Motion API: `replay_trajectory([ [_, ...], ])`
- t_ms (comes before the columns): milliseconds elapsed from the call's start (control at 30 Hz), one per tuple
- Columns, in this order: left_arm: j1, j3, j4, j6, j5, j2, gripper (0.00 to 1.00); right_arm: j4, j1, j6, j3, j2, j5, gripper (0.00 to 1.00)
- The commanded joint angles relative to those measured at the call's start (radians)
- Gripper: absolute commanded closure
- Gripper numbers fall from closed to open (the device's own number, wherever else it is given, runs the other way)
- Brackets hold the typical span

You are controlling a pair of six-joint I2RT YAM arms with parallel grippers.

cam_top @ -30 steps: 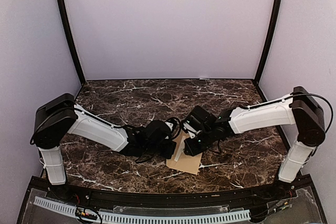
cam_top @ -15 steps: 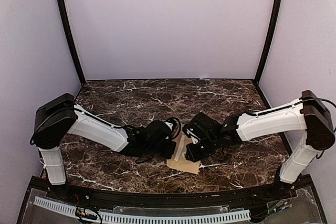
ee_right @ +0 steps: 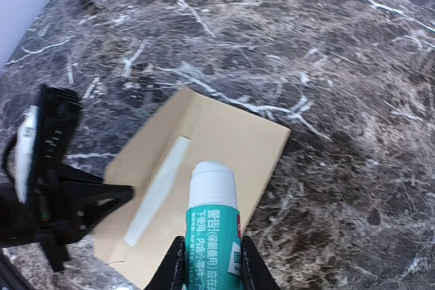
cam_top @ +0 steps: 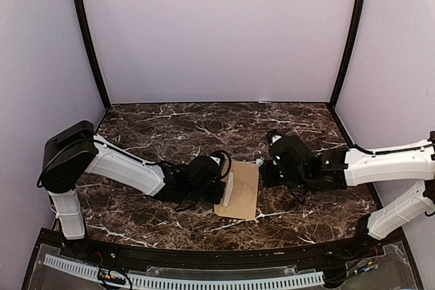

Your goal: Place the letter into the envelope and seal it

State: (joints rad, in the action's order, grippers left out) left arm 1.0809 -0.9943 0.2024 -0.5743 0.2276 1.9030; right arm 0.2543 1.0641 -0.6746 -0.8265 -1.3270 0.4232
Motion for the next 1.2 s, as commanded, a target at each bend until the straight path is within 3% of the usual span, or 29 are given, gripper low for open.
replay_trajectory([
  [0, -0.001, 0.015, -0.084, -0.033, 0.049, -0.061, 1.0, -0.166, 0.005, -0.035, 0.137, 0.027, 0.241, 1.0],
  [233, -0.002, 0.041, -0.117, -0.078, 0.063, -0.088, 1.0, -0.593, -0.002, 0.047, 0.38, -0.024, 0.382, 1.0],
  [400, -0.002, 0.047, -0.147, -0.11, 0.069, -0.091, 0.99, -0.947, -0.01, 0.121, 0.504, -0.164, 0.41, 1.0],
  [533, -0.003, 0.052, -0.166, -0.127, 0.072, -0.096, 0.97, -1.106, -0.016, 0.142, 0.519, -0.309, 0.402, 1.0],
  [800, -0.003, 0.054, -0.189, -0.141, 0.067, -0.109, 0.87, -1.149, -0.017, 0.112, 0.517, -0.425, 0.358, 0.99],
  [1000, -0.003, 0.054, -0.194, -0.146, 0.049, -0.12, 0.74, -1.128, -0.018, 0.064, 0.542, -0.422, 0.309, 0.8],
  [1167, -0.003, 0.043, -0.196, -0.13, 0.024, -0.14, 0.7, -1.074, -0.019, 0.034, 0.555, -0.356, 0.28, 0.72],
])
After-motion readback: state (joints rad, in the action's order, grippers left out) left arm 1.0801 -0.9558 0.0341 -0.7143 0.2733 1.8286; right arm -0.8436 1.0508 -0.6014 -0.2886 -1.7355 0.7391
